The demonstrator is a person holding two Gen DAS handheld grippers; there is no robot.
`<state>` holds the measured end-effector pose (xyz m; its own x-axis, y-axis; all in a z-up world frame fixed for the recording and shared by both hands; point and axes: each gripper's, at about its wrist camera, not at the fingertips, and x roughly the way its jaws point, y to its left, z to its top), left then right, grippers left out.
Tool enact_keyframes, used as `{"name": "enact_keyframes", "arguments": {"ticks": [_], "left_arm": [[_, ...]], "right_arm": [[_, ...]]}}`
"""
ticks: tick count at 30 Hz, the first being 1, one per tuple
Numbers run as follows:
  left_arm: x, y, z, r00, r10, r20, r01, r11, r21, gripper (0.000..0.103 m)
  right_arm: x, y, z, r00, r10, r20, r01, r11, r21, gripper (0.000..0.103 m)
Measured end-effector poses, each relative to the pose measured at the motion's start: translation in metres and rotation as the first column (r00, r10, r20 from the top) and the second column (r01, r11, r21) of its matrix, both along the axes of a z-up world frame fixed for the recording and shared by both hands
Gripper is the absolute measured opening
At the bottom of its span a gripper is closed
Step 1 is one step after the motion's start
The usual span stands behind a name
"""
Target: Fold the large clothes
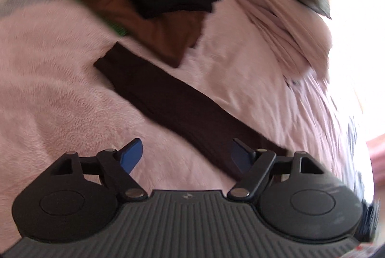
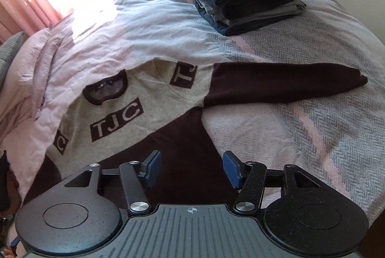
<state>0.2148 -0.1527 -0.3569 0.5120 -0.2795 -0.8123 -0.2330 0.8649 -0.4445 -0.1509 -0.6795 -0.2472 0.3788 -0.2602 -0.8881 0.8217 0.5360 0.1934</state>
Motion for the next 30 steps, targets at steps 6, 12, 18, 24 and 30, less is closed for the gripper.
{"name": "enact_keyframes", "arguments": {"ticks": [6,12,18,24,30], "left_arm": [[0.024,0.032,-0.050,0.983,0.183,-0.011,-0.183,0.981,-0.062,0.075],[0.036,0.035,-0.063,0.970,0.244,0.015,-0.243,0.970,-0.025,0.026],[0.033,0.012,-0.018,0.979,0.152,0.136,-0.157,0.987,0.029,0.004],[-0.006,-0.100,0.083,0.886,-0.205,0.416,0.162,0.977,0.137,0.004],[-0.100,-0.279,0.129,0.557,-0.600,0.573,0.636,0.753,0.170,0.008]], "right_arm": [[0.005,0.002,-0.029,0.996,0.050,-0.068,-0.050,0.999,0.004,0.054],[-0.005,-0.010,-0.047,0.994,0.036,-0.100,-0.036,0.999,-0.002,0.054],[-0.020,-0.031,-0.050,0.996,0.025,-0.080,-0.026,1.000,-0.013,0.054],[-0.045,-0.058,-0.046,0.998,0.013,-0.058,-0.016,0.999,-0.041,0.054],[-0.077,-0.092,-0.041,0.997,-0.066,-0.025,0.066,0.998,-0.026,0.054]]}}
